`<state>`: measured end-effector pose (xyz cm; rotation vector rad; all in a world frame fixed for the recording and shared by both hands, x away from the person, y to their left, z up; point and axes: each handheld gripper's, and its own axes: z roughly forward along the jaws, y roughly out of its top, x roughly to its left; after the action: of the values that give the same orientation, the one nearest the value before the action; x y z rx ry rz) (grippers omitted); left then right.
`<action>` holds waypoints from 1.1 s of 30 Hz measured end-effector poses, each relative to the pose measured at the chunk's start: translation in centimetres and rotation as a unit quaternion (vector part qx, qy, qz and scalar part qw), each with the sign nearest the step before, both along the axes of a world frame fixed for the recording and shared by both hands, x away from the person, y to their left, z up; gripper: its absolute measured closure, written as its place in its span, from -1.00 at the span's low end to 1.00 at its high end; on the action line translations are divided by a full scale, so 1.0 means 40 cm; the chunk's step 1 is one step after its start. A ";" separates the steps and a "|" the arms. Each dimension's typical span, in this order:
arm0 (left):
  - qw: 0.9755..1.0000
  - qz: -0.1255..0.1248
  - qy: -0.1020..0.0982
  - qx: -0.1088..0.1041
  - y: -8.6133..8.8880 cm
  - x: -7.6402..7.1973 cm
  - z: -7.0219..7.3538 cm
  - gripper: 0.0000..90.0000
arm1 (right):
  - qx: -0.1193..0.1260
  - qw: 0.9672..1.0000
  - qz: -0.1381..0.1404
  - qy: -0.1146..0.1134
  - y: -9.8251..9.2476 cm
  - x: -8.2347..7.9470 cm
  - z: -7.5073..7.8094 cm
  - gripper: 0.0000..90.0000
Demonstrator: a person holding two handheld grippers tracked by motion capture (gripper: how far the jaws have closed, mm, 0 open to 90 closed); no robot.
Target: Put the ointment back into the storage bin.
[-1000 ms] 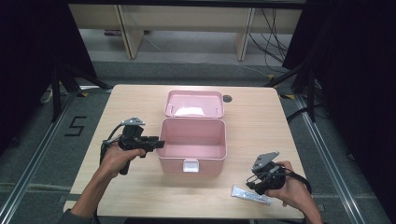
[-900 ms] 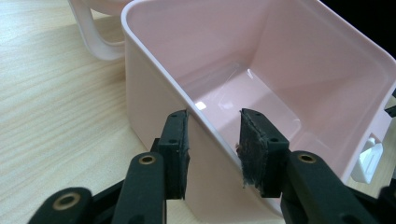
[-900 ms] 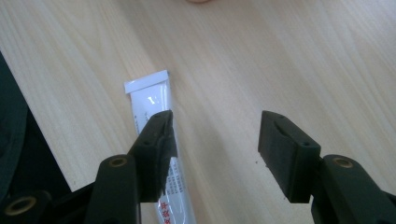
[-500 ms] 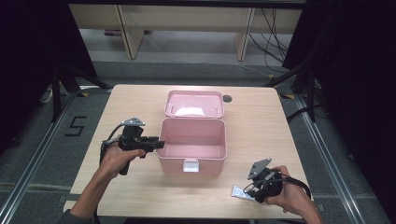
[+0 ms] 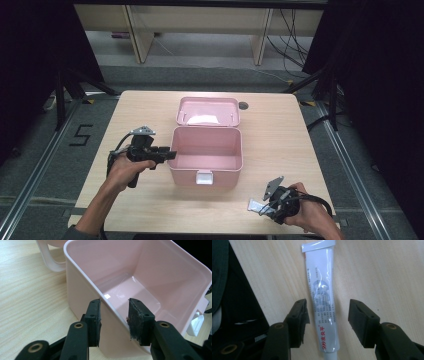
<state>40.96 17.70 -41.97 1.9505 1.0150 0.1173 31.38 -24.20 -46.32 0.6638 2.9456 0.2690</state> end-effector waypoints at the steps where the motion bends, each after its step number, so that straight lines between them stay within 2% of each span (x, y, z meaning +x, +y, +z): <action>1: 1.000 -0.003 0.002 -0.002 0.001 0.001 0.000 0.38 | -0.001 1.000 0.015 -0.007 0.000 0.003 -0.003 0.13; 10: 1.000 -0.004 0.002 -0.002 0.001 0.001 0.000 0.38 | -0.028 0.999 0.021 0.011 0.011 0.013 -0.016 0.34; 13: 1.000 -0.004 0.002 -0.002 0.001 0.001 0.000 0.38 | -0.028 0.999 0.022 0.013 0.012 0.016 -0.018 0.36; 14: 1.000 -0.004 0.001 -0.001 0.001 0.001 0.000 0.38 | -0.032 0.999 0.030 0.018 0.013 0.020 -0.018 0.36; 15: 1.000 -0.004 0.002 -0.002 0.001 0.001 0.000 0.38 | -0.032 0.999 0.023 0.016 0.016 0.018 -0.020 0.37; 21: 1.000 -0.004 0.002 -0.002 0.001 0.001 0.000 0.38 | -0.048 0.998 0.026 0.017 0.027 0.021 -0.022 0.42; 26: 1.000 -0.004 0.002 -0.002 0.001 0.001 0.000 0.38 | -0.056 0.998 0.031 0.022 0.035 0.024 -0.021 0.44; 27: 1.000 -0.004 0.003 -0.003 0.001 0.002 0.000 0.38 | -0.057 0.997 0.040 0.023 0.036 0.027 -0.022 0.45; 30: 1.000 -0.004 0.002 -0.002 0.001 0.001 0.000 0.38 | -0.065 0.997 0.032 0.026 0.042 0.025 -0.024 0.46; 33: 1.000 -0.004 0.003 -0.003 0.001 0.002 0.000 0.37 | -0.079 0.995 0.051 0.022 0.040 0.032 -0.024 0.50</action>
<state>41.02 17.74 -41.99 1.9504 1.0102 0.1046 32.66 -22.60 -47.26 0.5053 3.0060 0.0294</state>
